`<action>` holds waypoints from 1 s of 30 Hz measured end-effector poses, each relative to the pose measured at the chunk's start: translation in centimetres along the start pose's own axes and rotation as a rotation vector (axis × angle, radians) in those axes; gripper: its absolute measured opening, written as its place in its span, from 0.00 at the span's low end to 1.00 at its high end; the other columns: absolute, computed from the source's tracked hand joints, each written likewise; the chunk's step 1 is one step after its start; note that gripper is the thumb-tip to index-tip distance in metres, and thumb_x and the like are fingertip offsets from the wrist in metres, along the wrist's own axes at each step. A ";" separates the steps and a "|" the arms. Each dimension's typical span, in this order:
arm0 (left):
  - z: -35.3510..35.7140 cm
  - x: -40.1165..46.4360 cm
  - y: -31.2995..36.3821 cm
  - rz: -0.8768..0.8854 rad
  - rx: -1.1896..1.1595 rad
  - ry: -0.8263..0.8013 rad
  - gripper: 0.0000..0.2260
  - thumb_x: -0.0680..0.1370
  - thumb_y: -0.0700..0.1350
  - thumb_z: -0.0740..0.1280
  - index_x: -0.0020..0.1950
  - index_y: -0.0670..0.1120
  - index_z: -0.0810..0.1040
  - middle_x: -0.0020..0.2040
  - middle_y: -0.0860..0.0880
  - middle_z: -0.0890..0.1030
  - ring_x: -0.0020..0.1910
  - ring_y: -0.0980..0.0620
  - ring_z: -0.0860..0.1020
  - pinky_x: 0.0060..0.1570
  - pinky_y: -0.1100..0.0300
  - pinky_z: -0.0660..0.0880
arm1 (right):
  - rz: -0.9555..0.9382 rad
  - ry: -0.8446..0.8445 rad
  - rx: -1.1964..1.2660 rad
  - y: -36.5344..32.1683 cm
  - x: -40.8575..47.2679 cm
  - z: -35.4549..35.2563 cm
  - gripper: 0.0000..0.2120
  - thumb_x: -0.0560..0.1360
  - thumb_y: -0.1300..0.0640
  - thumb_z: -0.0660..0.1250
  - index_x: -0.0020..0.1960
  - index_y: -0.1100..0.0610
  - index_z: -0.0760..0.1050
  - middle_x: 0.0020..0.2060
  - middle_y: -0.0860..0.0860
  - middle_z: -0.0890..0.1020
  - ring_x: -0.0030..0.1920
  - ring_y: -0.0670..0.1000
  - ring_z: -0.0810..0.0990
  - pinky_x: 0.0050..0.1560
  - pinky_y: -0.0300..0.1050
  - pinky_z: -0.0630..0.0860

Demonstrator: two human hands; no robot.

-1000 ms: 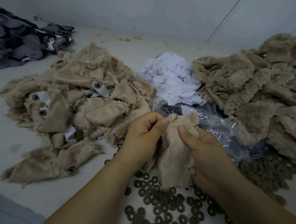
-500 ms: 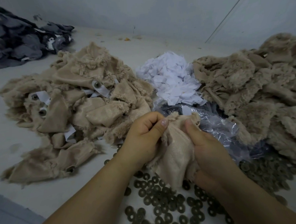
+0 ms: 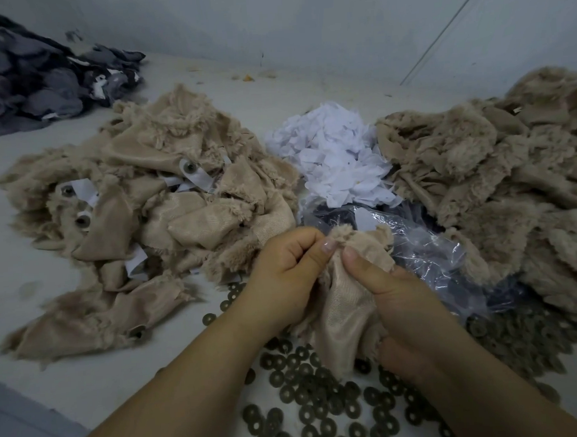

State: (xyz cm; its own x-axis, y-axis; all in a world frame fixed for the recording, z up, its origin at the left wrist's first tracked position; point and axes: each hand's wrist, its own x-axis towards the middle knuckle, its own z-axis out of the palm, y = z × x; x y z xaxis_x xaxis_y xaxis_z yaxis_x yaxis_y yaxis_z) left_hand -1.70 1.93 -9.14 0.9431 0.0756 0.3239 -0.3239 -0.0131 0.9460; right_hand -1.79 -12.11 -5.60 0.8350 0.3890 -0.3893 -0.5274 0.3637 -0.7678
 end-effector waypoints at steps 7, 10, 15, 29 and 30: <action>0.1 -0.1 0.4 0.103 0.125 0.059 0.19 0.79 0.45 0.62 0.34 0.33 0.68 0.30 0.44 0.68 0.31 0.51 0.66 0.32 0.56 0.65 | 0.151 -0.022 0.102 0.3 0.2 0.0 0.19 0.73 0.52 0.70 0.60 0.62 0.82 0.58 0.62 0.83 0.61 0.60 0.82 0.65 0.56 0.76; 0.2 -0.3 0.7 0.151 0.210 0.082 0.17 0.79 0.43 0.61 0.34 0.34 0.69 0.30 0.46 0.69 0.31 0.53 0.67 0.33 0.56 0.66 | 0.254 -0.074 0.132 0.2 0.1 -0.1 0.17 0.72 0.50 0.69 0.51 0.62 0.86 0.51 0.60 0.86 0.52 0.56 0.86 0.54 0.51 0.82; 0.6 -0.3 0.9 0.163 0.239 0.086 0.15 0.78 0.41 0.62 0.33 0.37 0.69 0.30 0.50 0.69 0.30 0.58 0.66 0.32 0.62 0.64 | 0.241 -0.093 0.177 0.4 0.0 0.0 0.18 0.72 0.49 0.68 0.49 0.63 0.86 0.50 0.60 0.86 0.48 0.55 0.87 0.49 0.50 0.84; -0.2 -0.2 0.8 0.068 0.090 0.060 0.11 0.75 0.44 0.68 0.34 0.43 0.75 0.31 0.51 0.73 0.31 0.56 0.69 0.33 0.62 0.68 | -0.234 -0.026 -0.424 1.0 0.3 -0.8 0.12 0.70 0.53 0.77 0.50 0.57 0.84 0.47 0.58 0.87 0.50 0.57 0.86 0.50 0.50 0.82; -0.3 -0.2 0.8 0.098 0.115 0.062 0.10 0.76 0.42 0.67 0.35 0.43 0.75 0.32 0.50 0.73 0.32 0.55 0.70 0.35 0.61 0.68 | -0.171 -0.031 -0.285 0.7 0.3 -0.7 0.17 0.69 0.50 0.76 0.53 0.59 0.84 0.50 0.60 0.86 0.53 0.58 0.85 0.54 0.52 0.80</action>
State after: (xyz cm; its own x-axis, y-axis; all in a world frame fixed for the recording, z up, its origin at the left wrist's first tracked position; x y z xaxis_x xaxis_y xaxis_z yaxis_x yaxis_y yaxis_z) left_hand -2.18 2.21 -8.41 0.8996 0.1292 0.4171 -0.4004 -0.1370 0.9060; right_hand -1.78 -12.29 -6.63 0.8999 0.3702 -0.2305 -0.3116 0.1760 -0.9338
